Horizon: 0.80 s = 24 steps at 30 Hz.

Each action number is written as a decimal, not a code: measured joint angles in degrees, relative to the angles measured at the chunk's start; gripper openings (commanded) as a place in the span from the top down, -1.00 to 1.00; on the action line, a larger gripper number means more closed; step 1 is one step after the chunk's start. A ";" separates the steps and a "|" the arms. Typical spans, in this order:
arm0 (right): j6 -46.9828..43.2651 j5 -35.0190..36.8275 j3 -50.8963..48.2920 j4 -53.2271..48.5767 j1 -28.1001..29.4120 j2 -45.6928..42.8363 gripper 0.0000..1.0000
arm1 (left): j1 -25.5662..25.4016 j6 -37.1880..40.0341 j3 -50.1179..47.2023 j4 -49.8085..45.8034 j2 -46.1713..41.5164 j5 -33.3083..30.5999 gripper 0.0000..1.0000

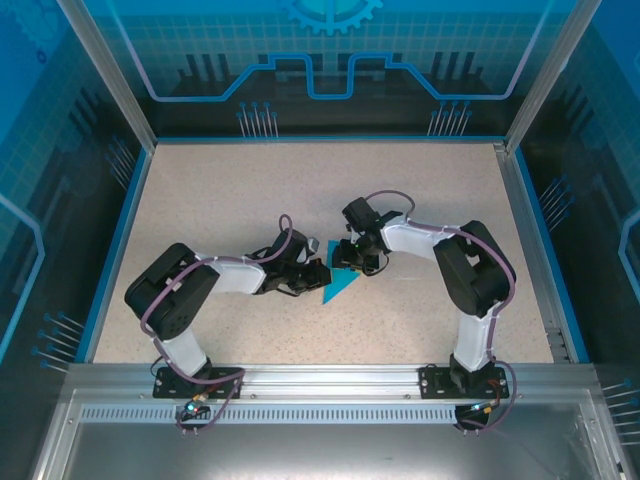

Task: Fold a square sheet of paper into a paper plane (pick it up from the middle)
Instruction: Fourth fold the wing at the center of the table.

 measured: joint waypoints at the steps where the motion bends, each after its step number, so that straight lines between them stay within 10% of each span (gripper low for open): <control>1: 0.00 0.02 0.17 -0.20 0.02 0.11 -0.01 | 0.00 0.00 0.07 -0.11 0.00 0.00 0.79; 24: 0.00 2.62 4.09 -5.03 1.11 2.67 0.00 | 0.00 0.17 1.16 -2.36 0.55 -0.59 0.69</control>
